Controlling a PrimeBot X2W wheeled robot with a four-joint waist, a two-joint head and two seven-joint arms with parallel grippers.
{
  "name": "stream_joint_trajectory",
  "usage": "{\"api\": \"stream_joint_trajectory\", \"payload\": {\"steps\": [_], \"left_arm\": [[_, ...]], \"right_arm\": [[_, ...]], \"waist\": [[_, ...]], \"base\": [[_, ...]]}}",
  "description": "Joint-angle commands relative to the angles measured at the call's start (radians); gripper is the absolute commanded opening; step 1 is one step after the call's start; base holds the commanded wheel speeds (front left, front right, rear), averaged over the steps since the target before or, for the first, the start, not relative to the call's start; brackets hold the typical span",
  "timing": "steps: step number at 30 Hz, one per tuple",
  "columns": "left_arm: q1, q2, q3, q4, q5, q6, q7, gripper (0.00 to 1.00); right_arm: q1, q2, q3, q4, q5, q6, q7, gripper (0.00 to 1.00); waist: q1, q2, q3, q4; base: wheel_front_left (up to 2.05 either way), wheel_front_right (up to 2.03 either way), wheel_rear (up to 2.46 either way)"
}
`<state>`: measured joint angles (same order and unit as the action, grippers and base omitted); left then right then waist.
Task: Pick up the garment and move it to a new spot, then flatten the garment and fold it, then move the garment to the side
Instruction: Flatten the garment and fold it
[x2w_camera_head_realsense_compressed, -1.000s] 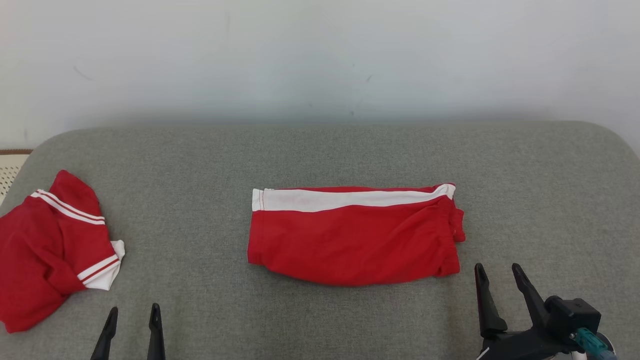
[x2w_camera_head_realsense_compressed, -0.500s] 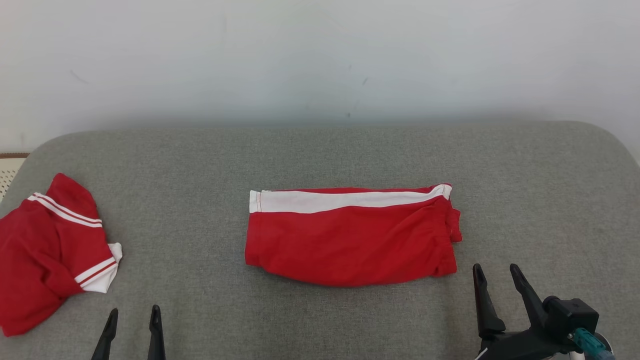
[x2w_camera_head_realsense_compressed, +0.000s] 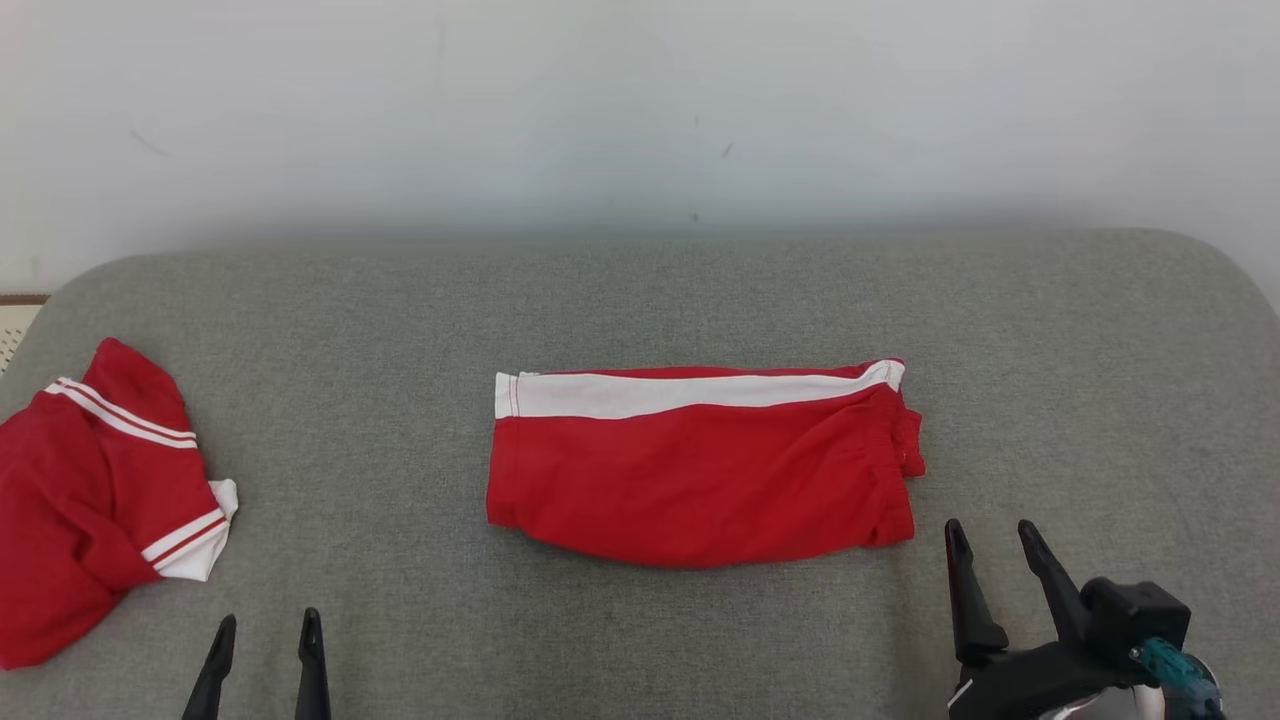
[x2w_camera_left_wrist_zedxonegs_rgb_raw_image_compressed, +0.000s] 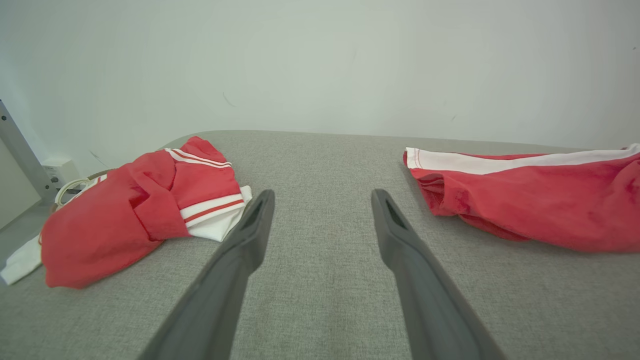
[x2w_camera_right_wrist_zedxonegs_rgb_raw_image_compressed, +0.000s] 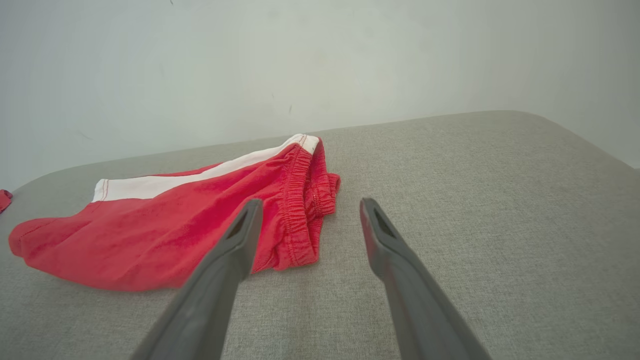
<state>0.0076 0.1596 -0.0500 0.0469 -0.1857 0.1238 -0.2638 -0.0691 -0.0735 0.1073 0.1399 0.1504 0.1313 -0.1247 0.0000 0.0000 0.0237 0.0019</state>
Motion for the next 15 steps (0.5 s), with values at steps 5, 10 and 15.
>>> {"api": "stream_joint_trajectory", "payload": {"steps": [5, 10, 15], "left_arm": [[-0.018, -0.003, -0.006, -0.002, 0.000, -0.005, -0.003, 1.00], [-0.039, -0.010, -0.015, 0.003, 0.003, -0.014, -0.003, 1.00], [-0.061, -0.018, -0.020, 0.011, 0.003, -0.022, -0.003, 1.00]], "right_arm": [[-0.106, -0.017, 0.016, 0.080, -0.006, -0.001, 0.012, 1.00], [-0.242, -0.024, 0.030, 0.187, -0.012, -0.001, 0.017, 1.00], [-0.373, -0.043, 0.030, 0.328, -0.025, -0.001, 0.033, 1.00]], "waist": [[0.0000, 0.0000, 0.022, 0.009], [0.0000, 0.0000, 0.049, 0.027], [0.0000, 0.0000, 0.079, 0.048]], "base": [[0.00, 0.00, 0.00], [0.00, 0.00, 0.00], [0.00, 0.00, 0.00]]}}
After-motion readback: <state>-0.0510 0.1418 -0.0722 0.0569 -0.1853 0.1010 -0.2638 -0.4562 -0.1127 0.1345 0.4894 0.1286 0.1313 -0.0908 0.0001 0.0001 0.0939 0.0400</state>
